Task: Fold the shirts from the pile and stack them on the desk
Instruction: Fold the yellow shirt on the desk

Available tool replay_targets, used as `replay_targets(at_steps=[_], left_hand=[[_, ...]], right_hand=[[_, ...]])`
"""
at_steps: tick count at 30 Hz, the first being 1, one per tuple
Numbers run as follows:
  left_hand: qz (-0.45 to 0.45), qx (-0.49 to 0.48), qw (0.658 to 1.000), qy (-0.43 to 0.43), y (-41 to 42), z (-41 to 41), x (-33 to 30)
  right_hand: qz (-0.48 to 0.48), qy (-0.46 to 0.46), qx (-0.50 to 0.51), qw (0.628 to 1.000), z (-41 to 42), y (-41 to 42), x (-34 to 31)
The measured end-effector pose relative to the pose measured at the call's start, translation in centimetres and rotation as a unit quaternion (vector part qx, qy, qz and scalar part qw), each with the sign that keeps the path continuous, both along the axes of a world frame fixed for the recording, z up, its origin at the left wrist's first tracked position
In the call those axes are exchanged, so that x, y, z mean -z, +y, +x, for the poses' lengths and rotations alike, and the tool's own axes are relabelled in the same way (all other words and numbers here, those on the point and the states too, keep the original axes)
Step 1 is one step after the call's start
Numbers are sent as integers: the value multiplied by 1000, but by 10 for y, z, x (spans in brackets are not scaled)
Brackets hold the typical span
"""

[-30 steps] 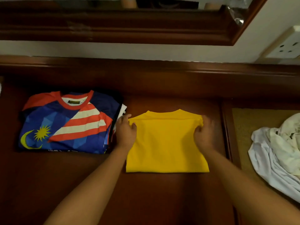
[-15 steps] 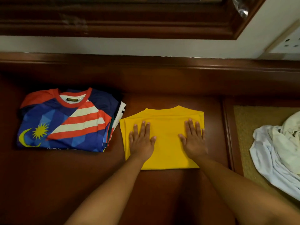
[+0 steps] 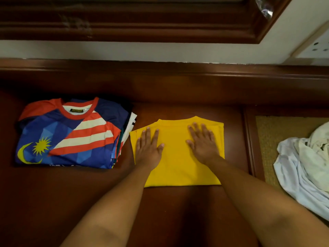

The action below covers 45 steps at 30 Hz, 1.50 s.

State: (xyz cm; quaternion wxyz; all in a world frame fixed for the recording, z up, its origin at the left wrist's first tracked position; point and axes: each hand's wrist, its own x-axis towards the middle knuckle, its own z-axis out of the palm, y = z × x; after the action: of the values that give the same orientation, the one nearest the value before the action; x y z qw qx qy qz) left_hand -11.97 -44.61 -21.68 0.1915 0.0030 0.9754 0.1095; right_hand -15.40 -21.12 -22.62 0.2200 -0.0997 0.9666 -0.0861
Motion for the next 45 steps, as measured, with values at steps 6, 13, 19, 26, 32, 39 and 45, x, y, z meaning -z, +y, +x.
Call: replay_targets(at_steps=[6, 13, 19, 26, 32, 39, 45], left_hand=[[-22, -66, 997, 22, -25, 10, 5], [12, 14, 998, 64, -2, 68, 0], [-28, -52, 998, 18, -30, 99, 0], [99, -60, 992, 55, 16, 85, -36], [330, -143, 932, -38, 109, 61, -72], [462, -306, 816, -165, 145, 25, -98], [367, -307, 874, -84, 133, 14, -76]], right_hand=[[14, -27, 244, 969, -1, 49, -14], [-11, -3, 329, 944, 74, 33, -36], [-109, -30, 414, 903, 91, 40, -37], [-349, -148, 560, 737, 77, 45, -52], [-509, -186, 535, 648, 78, 37, -80], [-558, -217, 381, 704, 99, 14, -120], [-571, -209, 432, 666, 114, 21, -108]])
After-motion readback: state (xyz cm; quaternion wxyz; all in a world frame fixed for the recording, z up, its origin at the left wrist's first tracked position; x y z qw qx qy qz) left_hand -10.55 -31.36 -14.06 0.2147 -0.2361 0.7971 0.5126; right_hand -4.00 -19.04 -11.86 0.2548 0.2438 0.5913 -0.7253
